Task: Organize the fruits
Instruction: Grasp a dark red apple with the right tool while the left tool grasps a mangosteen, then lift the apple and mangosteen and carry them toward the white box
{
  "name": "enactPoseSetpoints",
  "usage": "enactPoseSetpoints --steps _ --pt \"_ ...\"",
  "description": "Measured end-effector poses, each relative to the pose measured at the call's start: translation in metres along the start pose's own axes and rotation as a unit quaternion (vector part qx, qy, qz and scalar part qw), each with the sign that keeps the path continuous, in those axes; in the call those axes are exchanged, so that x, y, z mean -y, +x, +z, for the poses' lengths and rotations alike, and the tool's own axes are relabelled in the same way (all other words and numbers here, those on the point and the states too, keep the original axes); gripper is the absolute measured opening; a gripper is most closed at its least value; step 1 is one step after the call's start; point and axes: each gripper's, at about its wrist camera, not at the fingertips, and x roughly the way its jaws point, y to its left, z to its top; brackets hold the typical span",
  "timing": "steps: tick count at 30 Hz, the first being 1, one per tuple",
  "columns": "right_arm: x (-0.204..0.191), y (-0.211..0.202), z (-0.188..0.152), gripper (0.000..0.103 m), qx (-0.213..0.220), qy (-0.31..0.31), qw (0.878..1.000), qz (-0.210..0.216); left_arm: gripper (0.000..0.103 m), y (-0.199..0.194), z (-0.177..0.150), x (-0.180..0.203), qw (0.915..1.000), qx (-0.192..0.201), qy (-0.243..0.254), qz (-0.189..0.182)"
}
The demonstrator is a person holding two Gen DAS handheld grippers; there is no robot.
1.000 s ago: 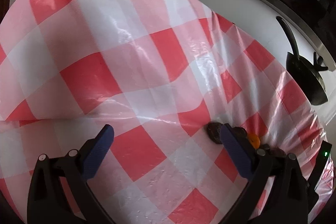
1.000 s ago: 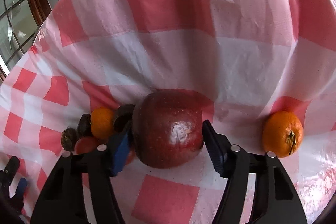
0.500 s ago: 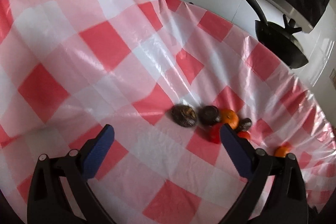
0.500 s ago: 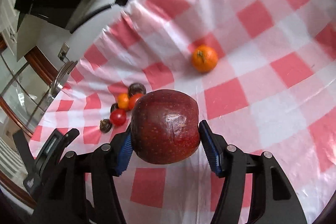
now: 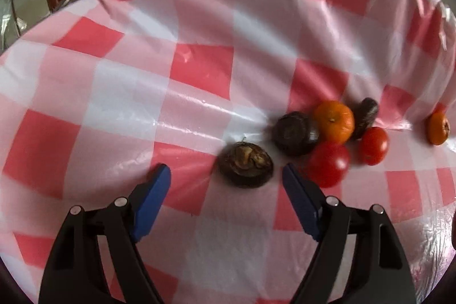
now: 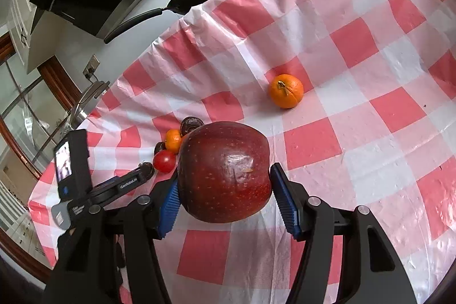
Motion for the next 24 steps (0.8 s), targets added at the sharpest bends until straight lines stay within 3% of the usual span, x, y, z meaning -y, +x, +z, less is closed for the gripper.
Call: enactPoseSetpoints --steps 5,8,9,10,12,14,16,19,24 --pt "-0.002 0.003 0.0 0.059 -0.005 -0.005 1.0 0.001 0.075 0.018 0.003 -0.003 0.9992 -0.03 0.024 -0.009" --pt "-0.002 0.005 0.0 0.059 -0.009 -0.006 1.0 0.0 0.071 0.019 0.002 -0.005 0.9991 -0.029 0.029 -0.014" --pt "-0.002 0.005 0.0 0.059 -0.009 -0.006 1.0 0.0 0.054 0.019 0.003 -0.007 0.9989 -0.028 0.029 -0.022" --pt "-0.003 0.005 0.0 0.059 -0.009 -0.006 1.0 0.0 0.044 0.016 0.001 -0.008 0.999 -0.024 0.026 -0.028" --pt "-0.002 0.005 -0.001 0.059 -0.01 -0.006 1.0 0.002 0.044 0.006 -0.002 -0.011 0.9997 -0.002 0.024 0.0" --pt "-0.002 0.006 -0.001 0.059 -0.01 -0.005 1.0 0.006 0.044 -0.007 -0.005 -0.014 0.9997 0.021 0.008 -0.004" --pt "-0.001 0.007 0.0 0.059 -0.01 -0.002 1.0 0.008 0.044 -0.029 -0.01 -0.025 0.9977 0.051 -0.041 -0.016" --pt "0.002 0.008 0.0 0.059 -0.008 0.003 1.0 0.009 0.044 -0.064 -0.025 -0.033 0.9885 0.091 -0.109 -0.052" --pt "0.003 0.008 0.0 0.059 -0.007 0.003 1.0 0.01 0.044 -0.127 -0.065 -0.018 0.9766 0.149 -0.147 -0.049"
